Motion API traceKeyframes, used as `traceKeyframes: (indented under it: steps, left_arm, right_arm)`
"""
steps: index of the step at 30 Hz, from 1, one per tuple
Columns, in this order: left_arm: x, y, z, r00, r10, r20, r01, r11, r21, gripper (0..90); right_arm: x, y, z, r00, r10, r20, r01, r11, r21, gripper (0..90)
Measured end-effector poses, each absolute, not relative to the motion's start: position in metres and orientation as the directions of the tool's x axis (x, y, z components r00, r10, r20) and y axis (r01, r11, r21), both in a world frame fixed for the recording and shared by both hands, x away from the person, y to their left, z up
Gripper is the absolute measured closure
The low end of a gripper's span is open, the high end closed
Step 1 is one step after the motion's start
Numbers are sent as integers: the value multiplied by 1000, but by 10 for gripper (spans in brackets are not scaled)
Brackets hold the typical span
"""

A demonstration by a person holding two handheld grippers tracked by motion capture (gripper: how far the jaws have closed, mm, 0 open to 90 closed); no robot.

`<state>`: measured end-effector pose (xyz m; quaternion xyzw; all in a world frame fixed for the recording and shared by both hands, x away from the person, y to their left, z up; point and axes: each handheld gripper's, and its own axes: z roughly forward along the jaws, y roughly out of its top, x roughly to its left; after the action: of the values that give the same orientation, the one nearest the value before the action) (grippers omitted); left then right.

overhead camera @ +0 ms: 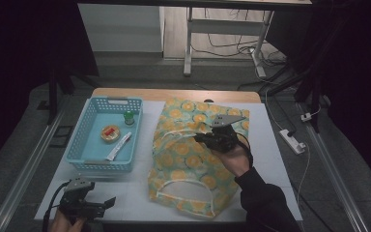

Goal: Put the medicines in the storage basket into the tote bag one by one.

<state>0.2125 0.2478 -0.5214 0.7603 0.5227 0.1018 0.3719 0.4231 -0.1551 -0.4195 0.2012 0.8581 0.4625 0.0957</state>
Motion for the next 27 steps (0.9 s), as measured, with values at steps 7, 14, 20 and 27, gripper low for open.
traceKeyframes:
  steps: [7,14,20,27]
  left_arm:
    - [213,252,-522,445,853,-274,719,-158,676,1]
    - [213,258,-519,461,831,-312,704,-128,699,0]
    - [213,258,-515,468,831,-301,687,-128,715,0]
    - [212,257,-506,491,826,-277,661,-146,736,0]
  right_arm:
    - [423,-154,-422,-903,430,23,258,498,828,900]
    - [423,-153,-421,-904,428,22,257,500,827,900]
    - [423,-154,-421,-903,430,19,254,497,830,900]
    - [423,-154,-420,-903,430,19,253,496,831,900]
